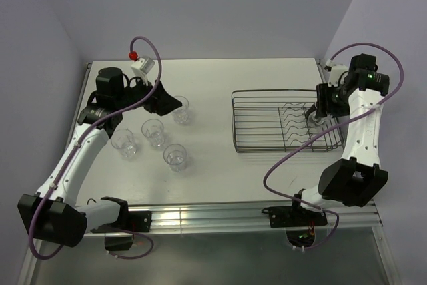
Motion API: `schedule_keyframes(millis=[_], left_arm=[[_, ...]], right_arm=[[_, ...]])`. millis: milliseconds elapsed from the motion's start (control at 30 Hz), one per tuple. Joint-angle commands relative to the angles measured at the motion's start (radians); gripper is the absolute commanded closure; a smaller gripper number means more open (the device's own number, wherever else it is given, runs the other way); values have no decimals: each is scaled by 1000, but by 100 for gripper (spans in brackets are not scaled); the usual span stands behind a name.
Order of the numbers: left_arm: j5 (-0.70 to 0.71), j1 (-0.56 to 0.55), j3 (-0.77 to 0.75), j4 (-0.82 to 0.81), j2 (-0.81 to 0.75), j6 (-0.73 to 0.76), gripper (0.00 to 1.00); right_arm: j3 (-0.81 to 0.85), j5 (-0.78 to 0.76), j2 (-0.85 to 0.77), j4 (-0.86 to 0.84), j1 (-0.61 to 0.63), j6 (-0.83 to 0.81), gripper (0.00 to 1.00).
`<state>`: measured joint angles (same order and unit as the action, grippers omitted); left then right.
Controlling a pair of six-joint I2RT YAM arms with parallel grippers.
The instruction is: Load the cups into the dish rack
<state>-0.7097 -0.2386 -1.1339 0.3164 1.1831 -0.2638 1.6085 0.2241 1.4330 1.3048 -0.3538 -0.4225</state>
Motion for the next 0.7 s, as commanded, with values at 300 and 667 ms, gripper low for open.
schedule_keyframes(millis=[300,667], left_arm=[[-34,4,-119,82,81,95,17],[-56,36,-211,49,180,117,17]], right_arm=[[4,-110,96,-84,-27,40,78],[-82,-172,147,-194,-53,47,78]])
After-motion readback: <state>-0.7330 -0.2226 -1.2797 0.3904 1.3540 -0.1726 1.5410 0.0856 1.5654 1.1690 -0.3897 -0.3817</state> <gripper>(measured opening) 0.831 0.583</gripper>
